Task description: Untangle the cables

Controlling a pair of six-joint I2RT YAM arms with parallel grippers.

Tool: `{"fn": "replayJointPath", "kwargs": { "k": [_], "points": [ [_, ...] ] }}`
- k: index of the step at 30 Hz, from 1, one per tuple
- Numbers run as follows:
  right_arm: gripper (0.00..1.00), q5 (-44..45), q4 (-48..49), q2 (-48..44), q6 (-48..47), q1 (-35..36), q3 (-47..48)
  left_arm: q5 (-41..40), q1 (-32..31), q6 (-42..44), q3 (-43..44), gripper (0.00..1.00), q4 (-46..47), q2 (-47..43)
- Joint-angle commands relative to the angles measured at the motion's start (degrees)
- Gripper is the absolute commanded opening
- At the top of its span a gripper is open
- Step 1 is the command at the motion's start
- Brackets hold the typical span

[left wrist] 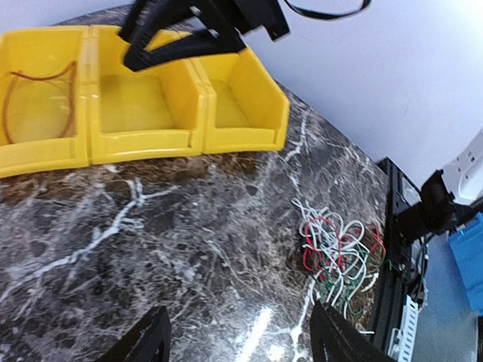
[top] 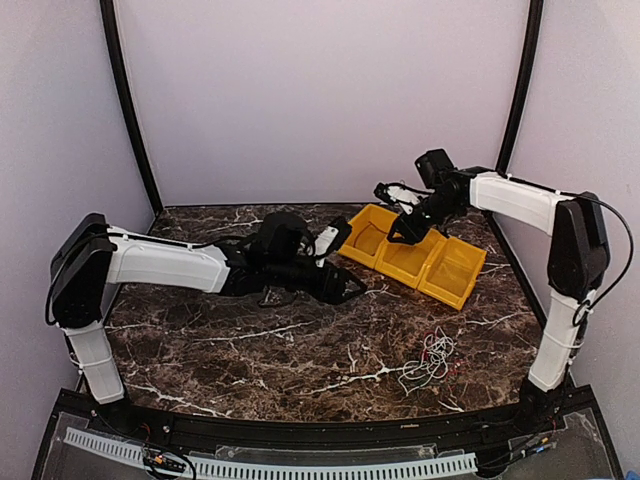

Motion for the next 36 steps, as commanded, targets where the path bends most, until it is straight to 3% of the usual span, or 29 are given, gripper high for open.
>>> {"fn": "replayJointPath", "kwargs": {
  "k": [1, 11, 17, 28, 36],
  "points": [
    [0.41, -3.5, -1.6, -3.2, 1.8, 0.0, 0.1, 12.2, -2.5, 2.7, 4.0, 0.65, 0.4, 6.0],
    [0.44, -7.4, -8.0, -29.5, -4.9, -1.2, -26.3, 18.9, -7.1, -1.8, 3.9, 0.59, 6.3, 11.1],
    [0.48, -8.2, -7.7, -41.7, -8.5, -1.5, -38.8, 17.7, -9.3, -3.2, 4.3, 0.65, 6.5, 13.3],
    [0.49, -3.8, -2.0, -49.3, -7.6, -3.0, -46.1, 16.4, -11.6, -9.4, 8.5, 0.59, 10.2, 20.2],
    [0.5, -12.0, 5.8, -53.9, -3.7, -8.9, -51.9, 15.4, -12.0, -9.3, 11.3, 0.5, 7.3, 23.0]
  ]
}}
